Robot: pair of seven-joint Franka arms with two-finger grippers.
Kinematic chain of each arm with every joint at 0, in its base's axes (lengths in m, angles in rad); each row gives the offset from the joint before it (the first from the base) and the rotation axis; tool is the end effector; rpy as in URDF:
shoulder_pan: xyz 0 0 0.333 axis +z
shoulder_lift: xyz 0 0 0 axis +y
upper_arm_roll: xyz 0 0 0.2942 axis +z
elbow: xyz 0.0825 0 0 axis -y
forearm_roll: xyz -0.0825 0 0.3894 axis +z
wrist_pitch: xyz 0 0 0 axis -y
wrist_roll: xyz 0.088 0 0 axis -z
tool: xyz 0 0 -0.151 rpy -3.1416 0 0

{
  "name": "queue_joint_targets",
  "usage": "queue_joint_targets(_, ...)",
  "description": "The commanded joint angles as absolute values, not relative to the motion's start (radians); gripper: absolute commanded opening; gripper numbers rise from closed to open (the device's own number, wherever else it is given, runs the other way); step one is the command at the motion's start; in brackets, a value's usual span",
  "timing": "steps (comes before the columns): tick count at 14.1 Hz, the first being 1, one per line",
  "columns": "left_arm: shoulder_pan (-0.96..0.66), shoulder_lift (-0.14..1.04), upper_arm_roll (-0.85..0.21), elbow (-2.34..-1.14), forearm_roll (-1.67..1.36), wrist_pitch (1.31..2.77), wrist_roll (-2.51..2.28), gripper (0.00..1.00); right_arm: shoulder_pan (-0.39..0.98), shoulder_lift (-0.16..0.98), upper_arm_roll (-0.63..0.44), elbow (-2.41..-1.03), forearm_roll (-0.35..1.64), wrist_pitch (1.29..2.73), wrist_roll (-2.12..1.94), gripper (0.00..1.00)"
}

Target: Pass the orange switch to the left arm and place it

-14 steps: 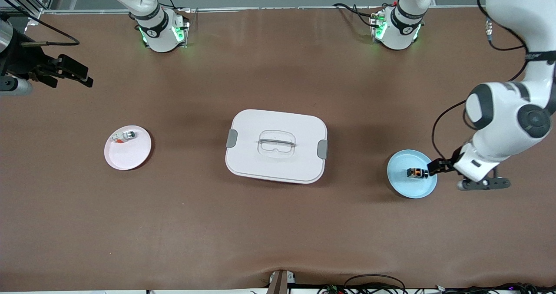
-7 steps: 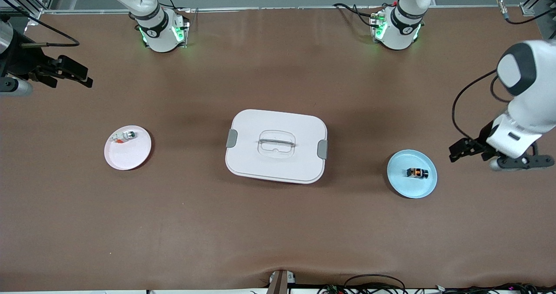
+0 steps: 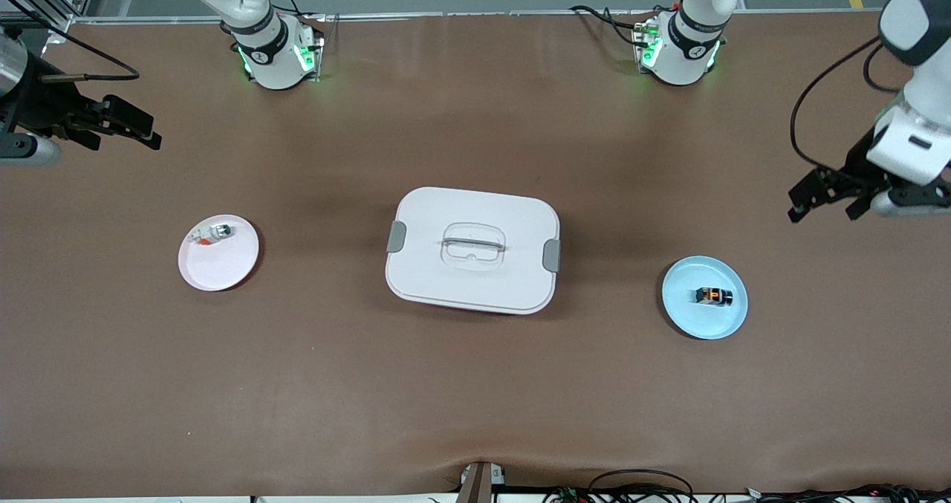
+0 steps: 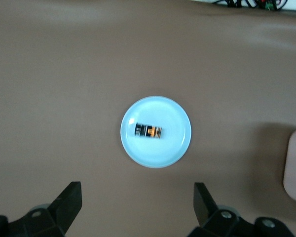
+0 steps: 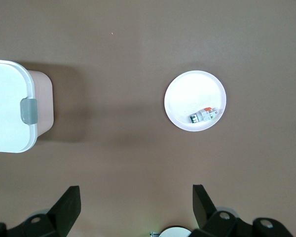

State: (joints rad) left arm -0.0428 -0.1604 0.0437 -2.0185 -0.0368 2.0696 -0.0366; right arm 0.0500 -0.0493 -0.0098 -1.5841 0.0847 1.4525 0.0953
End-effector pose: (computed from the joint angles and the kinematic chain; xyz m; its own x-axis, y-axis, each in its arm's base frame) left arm 0.5490 -0.0021 0.4762 0.9766 0.0559 0.2077 0.0465 -0.9977 0.0499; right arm 0.5284 0.0347 0.5702 0.9950 -0.0449 -0.0895 -0.0518 -0.9957 -0.0769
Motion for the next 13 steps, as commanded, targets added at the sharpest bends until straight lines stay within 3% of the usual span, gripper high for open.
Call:
queue_joint_targets(1, -0.044, -0.215, 0.038, -2.017, -0.038, 2.001, -0.002, 1.0, 0.031, -0.083, 0.008, -1.611, 0.068, 1.466, 0.087, 1.0)
queue_joint_targets(5, -0.04, -0.173, 0.04, -1.896, -0.04, 1.938, -0.006, 1.0, 0.051, -0.089, 0.009, -1.611, 0.003, 1.463, 0.081, 1.0)
queue_joint_targets(10, -0.044, -0.025, 0.041, -1.657, -0.038, 1.747, -0.009, 1.0, 0.055, -0.095, 0.008, -1.611, -0.029, 1.479, 0.081, 1.0)
queue_joint_targets(13, -0.045, -0.011, 0.041, -1.628, -0.038, 1.714, -0.008, 1.0, 0.055, -0.098, 0.008, -1.611, -0.026, 1.492, 0.083, 1.0)
